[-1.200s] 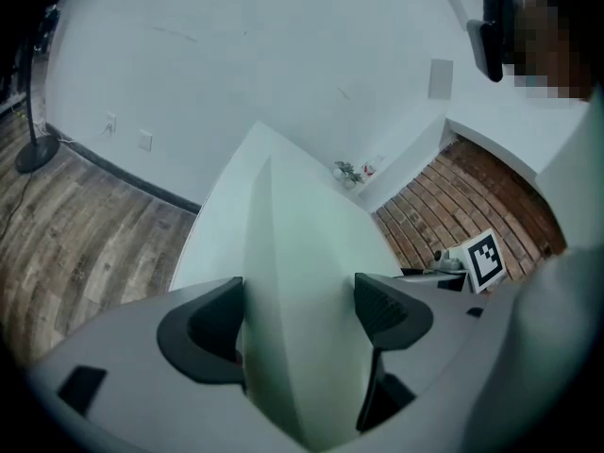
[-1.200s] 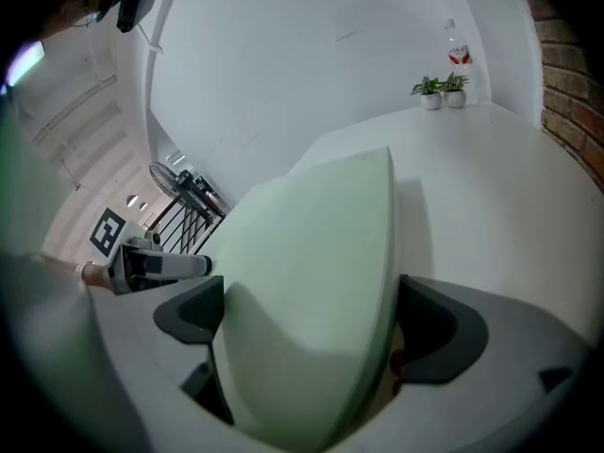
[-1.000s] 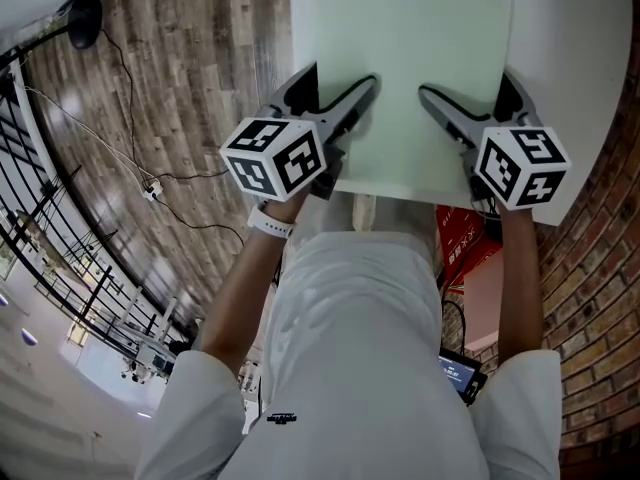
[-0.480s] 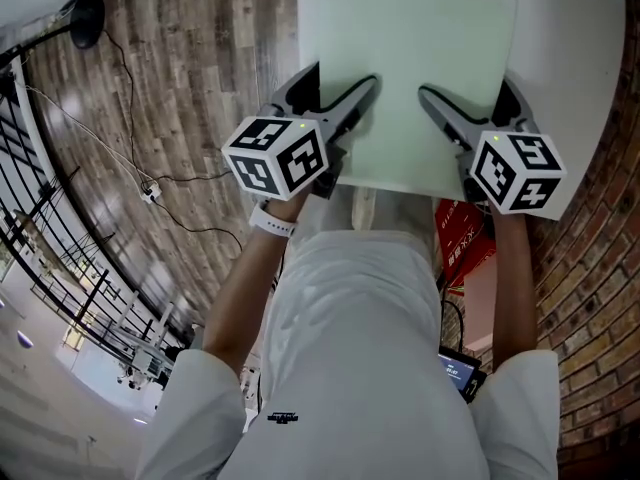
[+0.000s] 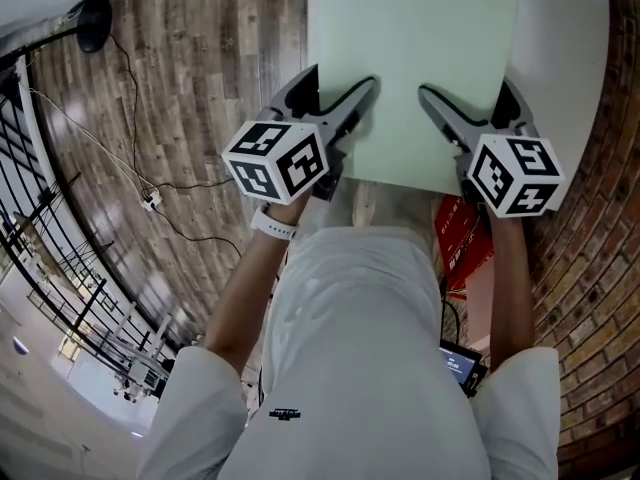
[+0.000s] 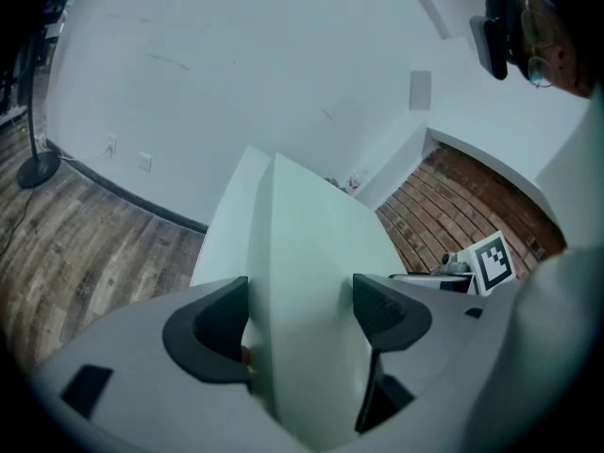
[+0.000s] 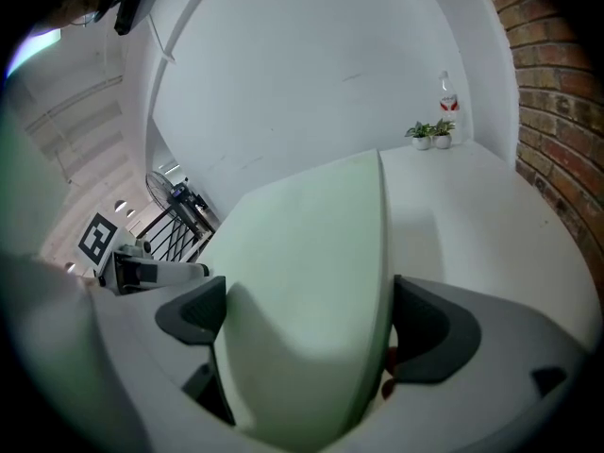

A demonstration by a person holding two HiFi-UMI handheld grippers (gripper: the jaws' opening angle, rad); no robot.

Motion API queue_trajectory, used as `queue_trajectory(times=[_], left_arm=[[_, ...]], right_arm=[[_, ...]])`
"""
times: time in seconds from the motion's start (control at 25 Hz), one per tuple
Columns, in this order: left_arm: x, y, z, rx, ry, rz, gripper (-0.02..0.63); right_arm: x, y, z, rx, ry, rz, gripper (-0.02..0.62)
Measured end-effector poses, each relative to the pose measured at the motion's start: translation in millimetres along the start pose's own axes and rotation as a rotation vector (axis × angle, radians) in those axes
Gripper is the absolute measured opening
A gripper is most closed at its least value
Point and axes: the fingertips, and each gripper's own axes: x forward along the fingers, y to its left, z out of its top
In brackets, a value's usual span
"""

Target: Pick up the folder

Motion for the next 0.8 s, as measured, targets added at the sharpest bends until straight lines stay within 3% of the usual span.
queue_trajectory(times=[0.8], left_arm=[[-81,-66,46,0.116,-0.167,-0.033,0.357]], right_arm=[[-84,55,54,-0.081,-0.187,0.008,0.541]])
